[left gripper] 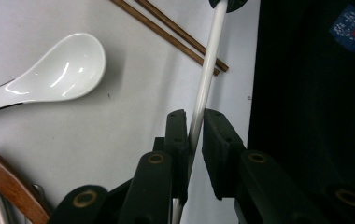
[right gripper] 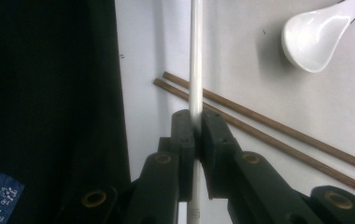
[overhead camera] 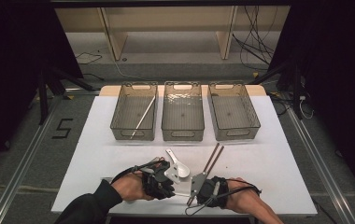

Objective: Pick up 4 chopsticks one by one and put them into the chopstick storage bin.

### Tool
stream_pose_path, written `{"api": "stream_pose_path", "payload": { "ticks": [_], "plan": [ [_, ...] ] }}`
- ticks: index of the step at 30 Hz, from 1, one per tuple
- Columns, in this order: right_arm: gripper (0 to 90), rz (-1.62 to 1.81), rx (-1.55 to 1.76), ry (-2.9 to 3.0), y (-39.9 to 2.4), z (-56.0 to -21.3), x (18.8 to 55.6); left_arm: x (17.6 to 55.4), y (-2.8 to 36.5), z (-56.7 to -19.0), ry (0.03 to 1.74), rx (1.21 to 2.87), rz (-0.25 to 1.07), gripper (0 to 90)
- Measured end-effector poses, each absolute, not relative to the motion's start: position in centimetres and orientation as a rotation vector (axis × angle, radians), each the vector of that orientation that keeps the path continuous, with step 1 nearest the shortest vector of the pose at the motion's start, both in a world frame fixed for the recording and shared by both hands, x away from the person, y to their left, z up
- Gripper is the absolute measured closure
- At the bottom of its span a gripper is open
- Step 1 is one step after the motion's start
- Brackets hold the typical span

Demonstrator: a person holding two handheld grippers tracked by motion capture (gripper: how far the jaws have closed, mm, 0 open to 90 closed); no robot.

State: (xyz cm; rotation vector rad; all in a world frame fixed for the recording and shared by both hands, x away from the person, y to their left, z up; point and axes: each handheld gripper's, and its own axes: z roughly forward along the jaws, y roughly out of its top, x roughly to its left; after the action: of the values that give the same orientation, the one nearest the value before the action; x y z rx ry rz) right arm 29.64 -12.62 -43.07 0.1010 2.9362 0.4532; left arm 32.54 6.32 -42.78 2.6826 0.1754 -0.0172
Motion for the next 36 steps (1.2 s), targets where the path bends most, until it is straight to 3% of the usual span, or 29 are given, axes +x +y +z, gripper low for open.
{"api": "stream_pose_path", "payload": {
  "ticks": [3,7,9,13,16,29,36],
  "plan": [
    [84.9,0.446,0.076,2.935,-12.6,-43.0,29.5,32.5,6.2,-42.9,0.159,2.692,-0.026,80.1],
    [84.9,0.455,0.074,2.944,-12.7,-42.9,29.6,32.3,6.1,-43.1,0.139,2.706,-0.041,72.3],
    [85.1,0.449,0.072,2.952,-12.7,-42.9,29.5,32.1,6.0,-43.1,0.134,2.713,-0.041,72.5],
    [85.2,0.466,0.069,2.962,-12.8,-42.7,29.5,32.0,5.8,-43.6,0.115,2.744,-0.036,73.5],
    [85.2,0.461,0.059,2.964,-12.8,-42.7,29.4,32.0,5.8,-43.6,0.106,2.741,-0.04,80.7],
    [81.8,0.518,0.05,2.969,-13.1,-42.8,29.6,31.9,6.1,-43.2,0.06,2.734,-0.078,84.9],
    [53.5,0.702,0.225,2.852,-14.5,-40.9,30.2,32.6,6.8,-42.7,0.134,2.728,-0.026,85.0]
  ]
}}
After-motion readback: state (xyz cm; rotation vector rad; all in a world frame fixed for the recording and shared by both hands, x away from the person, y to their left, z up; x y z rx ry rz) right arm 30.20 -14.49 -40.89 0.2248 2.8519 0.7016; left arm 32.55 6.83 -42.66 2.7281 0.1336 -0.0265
